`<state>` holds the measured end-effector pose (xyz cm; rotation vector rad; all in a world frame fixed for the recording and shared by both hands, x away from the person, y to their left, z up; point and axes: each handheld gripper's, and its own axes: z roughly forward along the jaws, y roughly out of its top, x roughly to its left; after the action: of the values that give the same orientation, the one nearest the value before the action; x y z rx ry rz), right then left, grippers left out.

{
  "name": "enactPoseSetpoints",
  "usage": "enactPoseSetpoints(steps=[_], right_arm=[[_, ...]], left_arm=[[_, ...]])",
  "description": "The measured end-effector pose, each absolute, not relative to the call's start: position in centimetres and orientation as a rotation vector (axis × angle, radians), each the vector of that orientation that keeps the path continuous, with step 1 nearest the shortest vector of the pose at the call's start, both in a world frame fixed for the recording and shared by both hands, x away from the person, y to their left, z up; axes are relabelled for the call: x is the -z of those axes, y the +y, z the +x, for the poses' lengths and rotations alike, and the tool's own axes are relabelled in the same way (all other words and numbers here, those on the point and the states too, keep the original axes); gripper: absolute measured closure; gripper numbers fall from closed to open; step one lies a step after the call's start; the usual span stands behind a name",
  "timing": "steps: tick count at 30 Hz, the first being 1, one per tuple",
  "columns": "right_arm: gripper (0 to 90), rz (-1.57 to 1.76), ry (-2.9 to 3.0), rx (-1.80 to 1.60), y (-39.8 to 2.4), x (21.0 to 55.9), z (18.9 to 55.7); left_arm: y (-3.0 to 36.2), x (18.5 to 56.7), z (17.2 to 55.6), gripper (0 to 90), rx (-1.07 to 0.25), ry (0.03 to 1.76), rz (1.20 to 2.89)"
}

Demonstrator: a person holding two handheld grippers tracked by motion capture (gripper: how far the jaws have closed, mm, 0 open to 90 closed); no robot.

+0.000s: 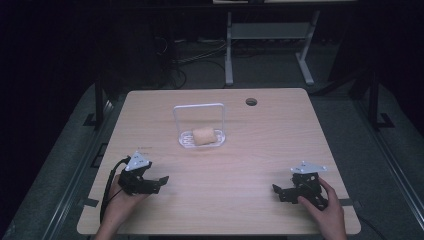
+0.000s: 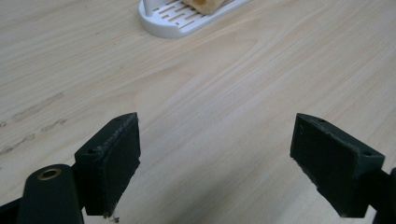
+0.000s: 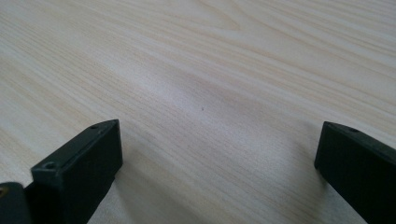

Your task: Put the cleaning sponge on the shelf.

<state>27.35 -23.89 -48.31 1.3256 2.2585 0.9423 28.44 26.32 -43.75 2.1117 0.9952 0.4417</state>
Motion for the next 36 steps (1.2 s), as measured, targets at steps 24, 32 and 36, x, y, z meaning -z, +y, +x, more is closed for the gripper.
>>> enactPoseSetpoints(steps=[24,32,36], right_arm=[[0.7,1.332,2.257,-0.944,-23.9,48.3,27.3],[0.7,1.332,2.257,-0.944,-23.9,48.3,27.3],[0.7,1.332,2.259,-0.942,-23.9,48.3,27.3]], left_arm=[[29.0,46.0,25.8,13.5,-0.433,1.027,2.184],[29.1,46.6,25.9,13.1,-0.424,1.017,2.196],[29.2,47.1,25.8,13.0,-0.429,1.007,2.199]])
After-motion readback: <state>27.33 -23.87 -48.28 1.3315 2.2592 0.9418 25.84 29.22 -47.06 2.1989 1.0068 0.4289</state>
